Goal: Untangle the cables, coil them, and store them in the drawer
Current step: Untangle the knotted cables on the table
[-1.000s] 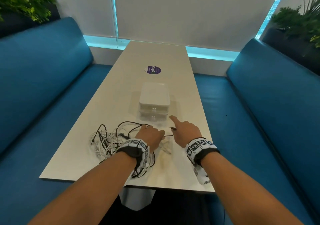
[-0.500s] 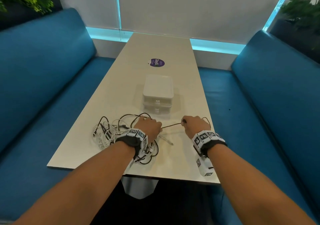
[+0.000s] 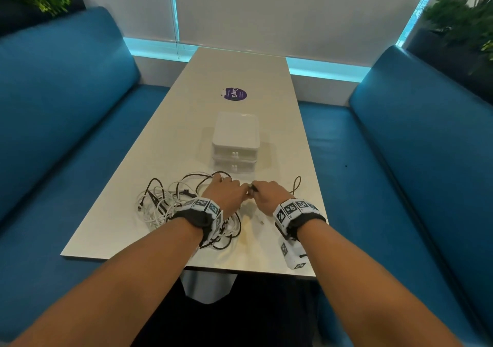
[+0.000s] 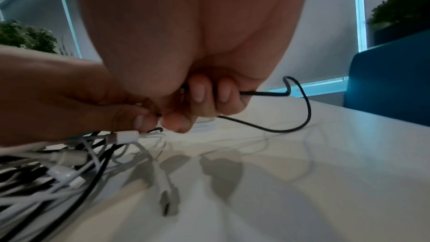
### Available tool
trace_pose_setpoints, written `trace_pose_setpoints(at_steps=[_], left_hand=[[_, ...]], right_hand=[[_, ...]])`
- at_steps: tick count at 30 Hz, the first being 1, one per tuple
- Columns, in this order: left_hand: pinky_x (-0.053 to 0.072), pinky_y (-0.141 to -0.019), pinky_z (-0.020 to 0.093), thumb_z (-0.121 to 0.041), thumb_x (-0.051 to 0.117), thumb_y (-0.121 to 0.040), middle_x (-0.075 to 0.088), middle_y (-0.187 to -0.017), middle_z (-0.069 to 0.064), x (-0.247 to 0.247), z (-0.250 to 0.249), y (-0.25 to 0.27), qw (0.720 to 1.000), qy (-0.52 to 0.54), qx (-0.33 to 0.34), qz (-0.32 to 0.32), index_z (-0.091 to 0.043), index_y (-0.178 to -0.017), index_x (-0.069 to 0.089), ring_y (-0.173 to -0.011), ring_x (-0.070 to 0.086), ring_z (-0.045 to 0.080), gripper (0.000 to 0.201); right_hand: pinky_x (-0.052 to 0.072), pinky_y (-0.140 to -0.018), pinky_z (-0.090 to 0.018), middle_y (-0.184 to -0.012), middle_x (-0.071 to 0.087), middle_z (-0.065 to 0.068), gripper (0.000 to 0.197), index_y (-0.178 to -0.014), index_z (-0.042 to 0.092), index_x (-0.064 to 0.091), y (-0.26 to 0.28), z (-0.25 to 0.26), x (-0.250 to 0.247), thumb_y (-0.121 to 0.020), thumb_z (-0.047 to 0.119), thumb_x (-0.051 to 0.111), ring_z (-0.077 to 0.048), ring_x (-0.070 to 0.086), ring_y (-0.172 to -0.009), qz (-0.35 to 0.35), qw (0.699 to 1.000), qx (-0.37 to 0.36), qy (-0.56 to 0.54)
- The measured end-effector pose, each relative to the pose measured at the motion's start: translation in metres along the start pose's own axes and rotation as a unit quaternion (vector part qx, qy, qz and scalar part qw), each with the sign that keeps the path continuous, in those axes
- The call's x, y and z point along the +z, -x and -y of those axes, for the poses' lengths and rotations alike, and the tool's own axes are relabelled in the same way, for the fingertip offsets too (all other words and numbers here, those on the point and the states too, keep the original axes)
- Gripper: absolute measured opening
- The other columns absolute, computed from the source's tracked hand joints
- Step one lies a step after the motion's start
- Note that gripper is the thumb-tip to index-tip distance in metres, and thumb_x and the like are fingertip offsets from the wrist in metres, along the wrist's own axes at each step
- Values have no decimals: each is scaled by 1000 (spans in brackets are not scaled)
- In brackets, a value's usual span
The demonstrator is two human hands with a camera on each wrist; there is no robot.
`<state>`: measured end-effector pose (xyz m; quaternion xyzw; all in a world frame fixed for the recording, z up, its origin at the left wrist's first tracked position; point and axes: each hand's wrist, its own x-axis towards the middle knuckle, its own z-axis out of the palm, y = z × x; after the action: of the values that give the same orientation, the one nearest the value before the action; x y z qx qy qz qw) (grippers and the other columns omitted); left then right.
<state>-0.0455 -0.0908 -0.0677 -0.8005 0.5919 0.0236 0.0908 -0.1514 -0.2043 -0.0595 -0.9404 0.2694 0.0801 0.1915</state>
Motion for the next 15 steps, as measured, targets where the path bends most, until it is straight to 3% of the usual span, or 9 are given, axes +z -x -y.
trace_pose_setpoints(at_steps=[4, 10, 13, 15], left_hand=[[30, -98, 51, -36, 29, -106, 64, -106, 5, 1, 5, 3, 1000, 2, -14, 22, -18, -112, 54, -102, 57, 29, 31], [23, -99, 53, -35, 32, -104, 66, -101, 2, -5, 7, 2, 997, 5, -8, 75, -20, -106, 60, -101, 57, 28, 31], [22, -101, 53, -32, 36, -103, 60, -88, -2, -6, 4, 0, 997, 5, -9, 82, -20, -102, 58, -98, 56, 27, 25], [23, -98, 52, -29, 39, -102, 53, -77, -5, -4, 4, -1, 997, 10, -14, 70, -21, -98, 56, -94, 57, 27, 19]], right_hand=[[54, -76, -40, -98, 63, -8, 22, -110, 22, 56, 3, -15, -13, -102, 28, 36, -29, 62, -82, -32, 998, 31, 32], [55, -80, -41, -100, 62, -7, 23, -113, 21, 57, 7, -46, -21, -102, 25, 38, -28, 62, -83, -57, 990, 118, 49], [55, -77, -40, -98, 60, -8, 26, -120, 17, 55, 8, -37, -14, -103, 24, 36, -28, 62, -82, -69, 989, 112, 71], [53, -70, -37, -92, 58, -7, 28, -126, 21, 50, 6, -27, -10, -103, 21, 34, -28, 60, -76, -74, 993, 63, 68]])
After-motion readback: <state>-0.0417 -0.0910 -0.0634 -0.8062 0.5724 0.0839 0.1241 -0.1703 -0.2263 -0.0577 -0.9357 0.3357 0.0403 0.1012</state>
